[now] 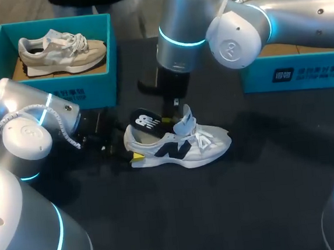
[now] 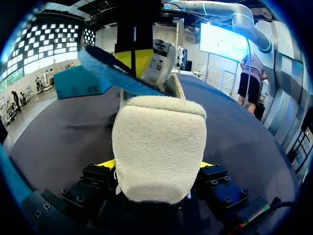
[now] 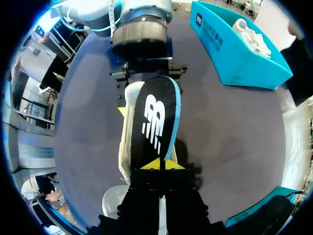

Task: Take the shoe out of the shoebox, open the shoe tongue, remove and reinsert the insole, then place the shoe into the shoebox

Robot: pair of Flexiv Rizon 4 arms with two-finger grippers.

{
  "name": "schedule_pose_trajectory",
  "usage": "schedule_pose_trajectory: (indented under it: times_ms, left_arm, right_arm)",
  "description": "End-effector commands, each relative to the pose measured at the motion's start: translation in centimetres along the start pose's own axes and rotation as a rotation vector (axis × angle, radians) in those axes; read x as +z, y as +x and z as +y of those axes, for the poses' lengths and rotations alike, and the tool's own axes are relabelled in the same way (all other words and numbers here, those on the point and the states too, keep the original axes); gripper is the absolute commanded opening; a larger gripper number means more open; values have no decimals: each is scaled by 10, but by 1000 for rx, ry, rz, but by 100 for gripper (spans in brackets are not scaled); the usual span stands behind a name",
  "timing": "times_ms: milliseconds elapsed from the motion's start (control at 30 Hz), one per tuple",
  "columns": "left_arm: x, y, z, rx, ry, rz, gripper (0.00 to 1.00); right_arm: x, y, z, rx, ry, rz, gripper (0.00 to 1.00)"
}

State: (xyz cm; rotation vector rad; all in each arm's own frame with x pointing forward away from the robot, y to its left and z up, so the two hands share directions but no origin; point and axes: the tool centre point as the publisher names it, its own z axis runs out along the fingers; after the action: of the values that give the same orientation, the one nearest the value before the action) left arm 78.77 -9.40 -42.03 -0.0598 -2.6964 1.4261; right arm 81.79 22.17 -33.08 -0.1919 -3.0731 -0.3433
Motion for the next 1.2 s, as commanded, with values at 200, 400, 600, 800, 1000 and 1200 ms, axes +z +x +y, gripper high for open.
schedule_pose_trajectory:
  times_ms: [200,400,600,800,1000,1200]
  left_arm:
    - [5,0,4,0,-4,1,0]
    - [5,0,4,0,-4,1,0]
    - [5,0,4,0,-4,1,0]
    - [5,0,4,0,-4,1,0]
    - [5,0,4,0,-4,1,0]
    - [5,0,4,0,-4,1,0]
  right_arm:
    - [-7,-8,13,-11,-34,-25,0]
    - [-1,-12,23,-24,-49,-9,0]
    - [3,-12,21,-14,-74,14,0]
    - [-2,-12,20,-13,-79,5,35]
    - [-13,-8,18,-9,-86,-24,42]
    - [-21,-6,18,-7,-88,-41,42]
